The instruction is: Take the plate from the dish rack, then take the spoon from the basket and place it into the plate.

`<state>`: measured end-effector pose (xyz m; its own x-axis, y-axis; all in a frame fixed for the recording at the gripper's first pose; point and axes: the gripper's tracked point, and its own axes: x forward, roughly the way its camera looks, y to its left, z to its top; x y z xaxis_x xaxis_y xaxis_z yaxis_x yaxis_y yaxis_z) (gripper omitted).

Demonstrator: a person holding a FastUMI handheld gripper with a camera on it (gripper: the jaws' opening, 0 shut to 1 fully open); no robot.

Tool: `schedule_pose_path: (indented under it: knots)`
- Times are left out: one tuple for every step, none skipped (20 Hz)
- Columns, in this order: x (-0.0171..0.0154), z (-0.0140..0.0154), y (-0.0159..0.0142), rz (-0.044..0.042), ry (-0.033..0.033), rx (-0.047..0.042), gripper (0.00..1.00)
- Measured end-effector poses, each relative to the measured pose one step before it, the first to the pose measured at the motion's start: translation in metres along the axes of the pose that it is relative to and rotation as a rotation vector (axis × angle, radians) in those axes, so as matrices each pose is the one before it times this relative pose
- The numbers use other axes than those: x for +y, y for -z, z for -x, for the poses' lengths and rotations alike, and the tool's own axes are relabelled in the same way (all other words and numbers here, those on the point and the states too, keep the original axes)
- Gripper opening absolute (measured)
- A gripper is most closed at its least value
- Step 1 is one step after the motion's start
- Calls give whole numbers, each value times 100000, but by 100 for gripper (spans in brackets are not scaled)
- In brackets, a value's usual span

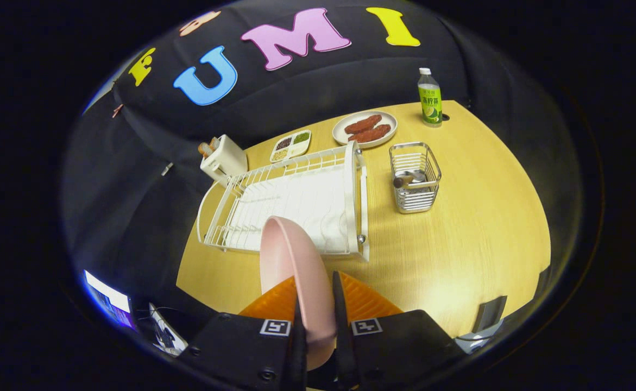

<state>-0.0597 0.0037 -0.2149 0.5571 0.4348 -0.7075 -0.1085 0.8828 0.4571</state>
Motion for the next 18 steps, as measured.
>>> schedule_pose_path:
  knots:
    - [-392, -354, 1168, -134, -2306, 1859, 25]
    - [-258, -612, 1120, -506, -2884, 2564, 26]
    - [-276, -759, 1297, -1066, -2603, 2993, 26]
    - [-430, -740, 789, -1379, -2000, 2260, 26]
    - [-439, -583, 791, -1263, -1497, 1727, 25]
    - [-427, -613, 396, -956, -1131, 998, 26]
    - [-379, -666, 278, -591, -755, 788, 26]
    - [-540, -590, 160, -98, -153, 548, 26]
    - [-759, -708, 55, 210, 810, 827, 26]
    - [-297, -737, -78, -1137, -2046, 695, 26]
    - [-69, -54, -312, -2032, -1277, -103, 26]
    - [-318, -331, -306, -1595, -522, -190, 26]
    - [-330, -319, -36, -848, 336, -851, 27]
    - [-590, 47, -343, -168, 840, -450, 28]
    - [-624, -43, 148, 559, 1285, 15, 29]
    - [-529, 231, -188, 647, 986, -378, 31]
    - [-459, 136, -58, 1041, 931, -857, 40]
    - [-334, 77, -100, 852, -230, -791, 50]
